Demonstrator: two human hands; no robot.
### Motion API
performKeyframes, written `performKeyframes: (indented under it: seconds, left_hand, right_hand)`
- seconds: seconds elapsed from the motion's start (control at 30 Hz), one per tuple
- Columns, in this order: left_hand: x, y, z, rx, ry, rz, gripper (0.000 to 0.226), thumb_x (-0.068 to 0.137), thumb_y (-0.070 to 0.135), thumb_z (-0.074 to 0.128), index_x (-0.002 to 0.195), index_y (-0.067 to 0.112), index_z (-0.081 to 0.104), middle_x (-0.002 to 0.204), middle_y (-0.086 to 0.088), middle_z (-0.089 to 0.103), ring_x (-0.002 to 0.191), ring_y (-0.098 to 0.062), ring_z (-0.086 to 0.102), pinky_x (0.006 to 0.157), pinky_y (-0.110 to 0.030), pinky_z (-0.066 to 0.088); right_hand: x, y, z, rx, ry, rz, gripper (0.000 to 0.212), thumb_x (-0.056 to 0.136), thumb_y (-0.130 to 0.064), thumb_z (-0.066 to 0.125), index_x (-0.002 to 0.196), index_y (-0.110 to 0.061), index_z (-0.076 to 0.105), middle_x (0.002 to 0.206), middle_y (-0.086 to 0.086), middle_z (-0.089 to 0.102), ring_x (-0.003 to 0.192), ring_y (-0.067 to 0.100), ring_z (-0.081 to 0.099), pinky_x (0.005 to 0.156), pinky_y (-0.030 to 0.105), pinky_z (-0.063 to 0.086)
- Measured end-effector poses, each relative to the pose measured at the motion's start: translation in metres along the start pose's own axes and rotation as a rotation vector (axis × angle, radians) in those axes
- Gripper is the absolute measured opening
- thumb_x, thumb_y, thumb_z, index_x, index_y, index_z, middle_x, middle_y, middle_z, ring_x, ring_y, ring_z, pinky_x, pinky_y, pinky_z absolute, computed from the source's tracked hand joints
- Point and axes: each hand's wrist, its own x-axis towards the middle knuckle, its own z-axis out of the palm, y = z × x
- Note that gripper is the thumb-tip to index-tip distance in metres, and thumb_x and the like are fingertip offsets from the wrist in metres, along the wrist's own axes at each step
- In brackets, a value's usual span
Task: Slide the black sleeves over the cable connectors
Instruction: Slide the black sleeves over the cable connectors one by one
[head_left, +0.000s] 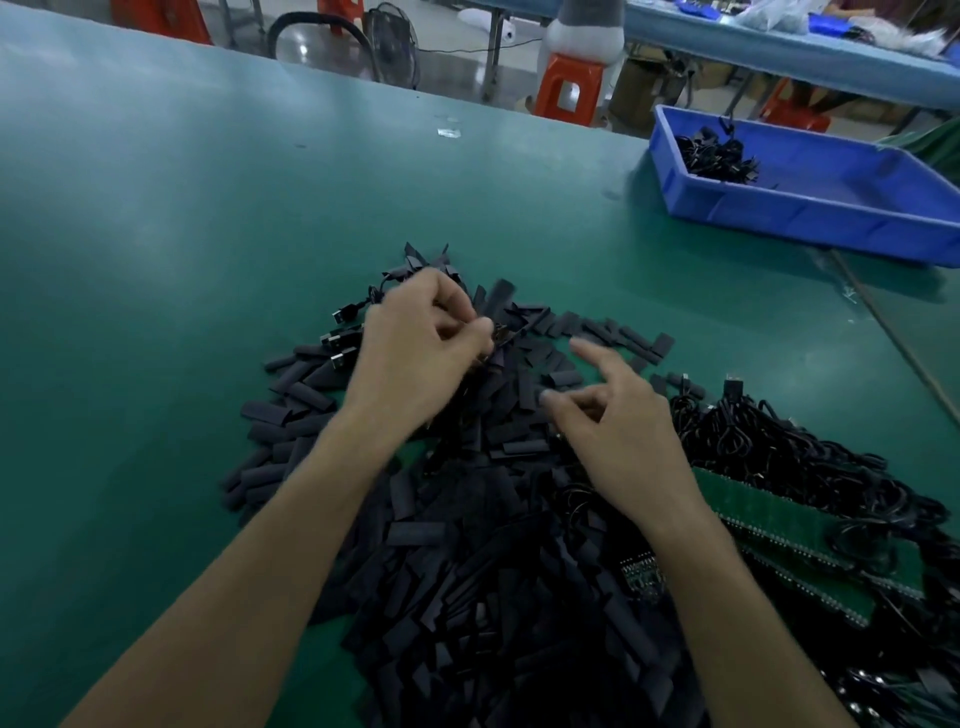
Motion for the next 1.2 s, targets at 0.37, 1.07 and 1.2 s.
performKeyframes:
  seconds: [0.37,1.07,1.2]
  left_hand:
    - [0.088,-0.01,-0.001,0.53,0.057,-0.128,0.008,0.089,0.021,0.071,0.083,0.022,0.065,0.106,-0.012,0.066,0.099,-0.035,0.063,0.079,-0.036,0.045]
    - [-0.006,0.022,0.093,-0.024,-0.517,0.219,0.037,0.082,0.012,0.072,0.117,0.014,0.061,0.097,-0.001,0.067,0.083,-0.022,0.067,0.08,-0.039,0.058]
    - [-0.021,0.013,0.109,-0.085,-0.562,0.108,0.034,0.075,0.014,0.065,0.109,0.017,0.06,0.084,0.006,0.068,0.075,-0.002,0.066,0.07,-0.022,0.052]
  right_hand:
    - [-0.028,-0.008,-0.046,-0.848,-0.297,0.162,0.045,0.088,-0.026,0.069,0.129,-0.038,0.054,0.124,-0.004,0.053,0.12,0.025,0.048,0.103,0.044,0.037]
    - [0.013,-0.007,-0.072,-0.414,0.12,-0.193,0.043,0.087,-0.001,0.057,0.12,-0.028,0.065,0.114,0.005,0.069,0.102,0.028,0.066,0.091,0.046,0.053]
    - [0.009,0.001,-0.068,-0.359,0.086,-0.202,0.038,0.086,-0.012,0.074,0.119,-0.026,0.065,0.117,-0.001,0.061,0.095,0.017,0.065,0.092,0.037,0.053]
